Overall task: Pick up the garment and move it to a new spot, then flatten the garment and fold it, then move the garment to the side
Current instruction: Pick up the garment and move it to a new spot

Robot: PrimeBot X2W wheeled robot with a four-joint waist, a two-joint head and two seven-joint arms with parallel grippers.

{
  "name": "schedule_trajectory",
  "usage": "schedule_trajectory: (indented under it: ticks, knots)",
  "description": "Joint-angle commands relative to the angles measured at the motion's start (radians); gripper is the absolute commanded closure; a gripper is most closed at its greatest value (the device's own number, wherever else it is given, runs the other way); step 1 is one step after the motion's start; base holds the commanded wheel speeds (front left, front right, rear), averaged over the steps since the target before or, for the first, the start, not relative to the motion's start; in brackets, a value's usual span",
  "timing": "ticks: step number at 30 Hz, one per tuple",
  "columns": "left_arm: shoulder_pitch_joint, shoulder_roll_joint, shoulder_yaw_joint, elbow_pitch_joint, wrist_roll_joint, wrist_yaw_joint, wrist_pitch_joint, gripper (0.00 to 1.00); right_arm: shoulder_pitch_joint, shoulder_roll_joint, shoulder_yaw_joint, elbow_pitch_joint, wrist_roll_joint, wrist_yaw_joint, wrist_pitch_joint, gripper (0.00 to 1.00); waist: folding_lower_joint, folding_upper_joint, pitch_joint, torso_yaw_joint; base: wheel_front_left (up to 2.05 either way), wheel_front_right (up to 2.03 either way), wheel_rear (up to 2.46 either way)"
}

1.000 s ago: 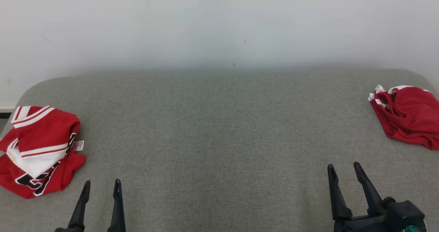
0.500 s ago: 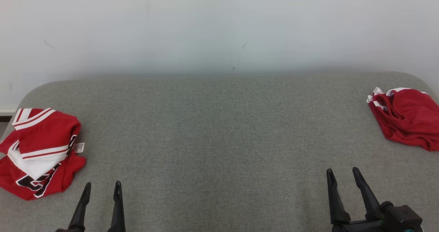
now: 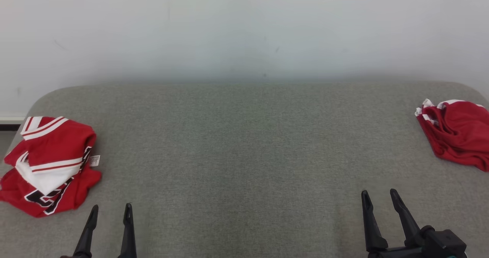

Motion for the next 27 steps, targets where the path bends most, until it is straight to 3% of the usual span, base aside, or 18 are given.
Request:
schedule_trajectory:
  ticks: [1, 27]
  knots:
    - [0.003, 0.005, 0.007, 0.003, 0.001, 0.002, -0.003, 0.0, 0.004, 0.003, 0.001, 0.0, -0.009, -0.003, -0.004, 0.0, 0.0, 0.0, 0.001, 0.02, 0.0, 0.0, 0.0]
    - [-0.002, 0.029, 0.055, 0.031, -0.018, 0.022, -0.003, 0.0, -0.014, -0.004, 0.019, 0.015, -0.019, -0.003, 0.015, 0.0, 0.0, 0.0, 0.038, 0.416, 0.0, 0.0, 0.0]
